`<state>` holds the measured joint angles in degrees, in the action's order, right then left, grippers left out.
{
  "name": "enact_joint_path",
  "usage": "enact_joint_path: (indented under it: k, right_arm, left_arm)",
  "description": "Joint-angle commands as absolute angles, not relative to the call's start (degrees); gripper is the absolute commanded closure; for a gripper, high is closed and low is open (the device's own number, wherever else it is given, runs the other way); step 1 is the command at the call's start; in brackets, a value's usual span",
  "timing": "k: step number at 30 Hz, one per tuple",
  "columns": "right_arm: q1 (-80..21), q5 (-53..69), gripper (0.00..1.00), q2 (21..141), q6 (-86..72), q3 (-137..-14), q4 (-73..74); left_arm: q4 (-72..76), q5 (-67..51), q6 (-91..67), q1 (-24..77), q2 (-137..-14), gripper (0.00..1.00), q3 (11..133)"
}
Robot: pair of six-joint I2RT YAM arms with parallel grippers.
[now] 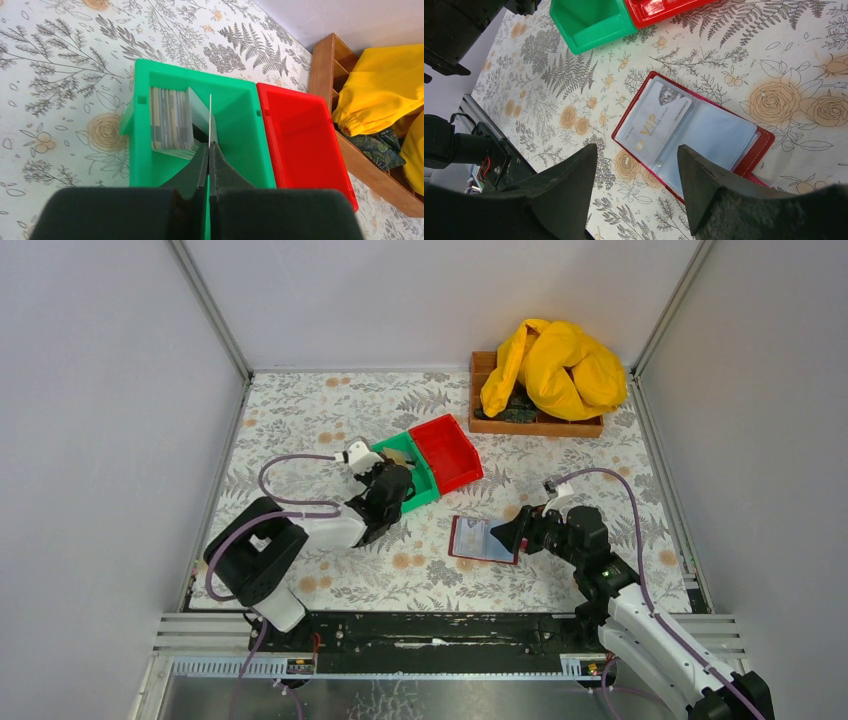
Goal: Take the credit cards out of the card holder
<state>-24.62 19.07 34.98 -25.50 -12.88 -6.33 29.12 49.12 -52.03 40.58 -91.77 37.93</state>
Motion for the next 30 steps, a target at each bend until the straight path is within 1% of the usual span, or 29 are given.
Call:
enact_joint_path:
  k: [1, 7, 10, 13, 15, 17, 25, 28, 30]
  right_arm:
    - [-24.55, 19.77, 0.33, 35.07, -24.7, -13.49, -9.21]
    - [-24.58, 20.03, 0.33, 35.23, -24.79, -13.28, -9.66]
    - [-24.56, 20.2, 0.33, 35.88, -24.64, -13.5, -9.83]
    - [-24.6, 20.47, 0.33, 36.29, -24.66, -13.62, -9.82]
    - [-24.55, 20.5, 0.33, 36.24, -24.62, -13.58, -9.77]
    - [-24.59, 20.43, 0.34, 36.12, -24.59, -13.54, -9.76]
    - [-24.54, 20.39, 0.34, 36.05, -24.61, -13.45, -9.87]
    - [-24.59, 20.26, 0.34, 35.98, -24.61, -13.45, -9.78]
    - [-24.54, 20.22, 0.34, 35.96, -24.61, -13.44, -9.77]
  left_arm:
    - [34.34, 56.91, -53.79, 41.81, -94.68, 1.0, 40.76]
    - [34.15, 58.46, -55.06, 42.32, -97.48, 0.99, 42.62]
    - [33.98, 59.62, -55.72, 42.34, -98.63, 0.9, 43.33]
    - [34.08, 60.57, -55.5, 42.32, -99.56, 0.74, 43.93]
    - [34.42, 60.59, -55.3, 42.36, -99.86, 0.66, 44.18]
    - [34.41, 60.28, -55.28, 42.41, -99.74, 0.62, 44.3]
    - [34.56, 60.88, -51.75, 44.31, -96.01, 0.61, 43.29]
    - [34.46, 58.21, -48.67, 45.09, -92.95, 0.63, 42.81]
    - [33.48, 54.08, -46.65, 45.3, -91.04, 0.7, 43.16]
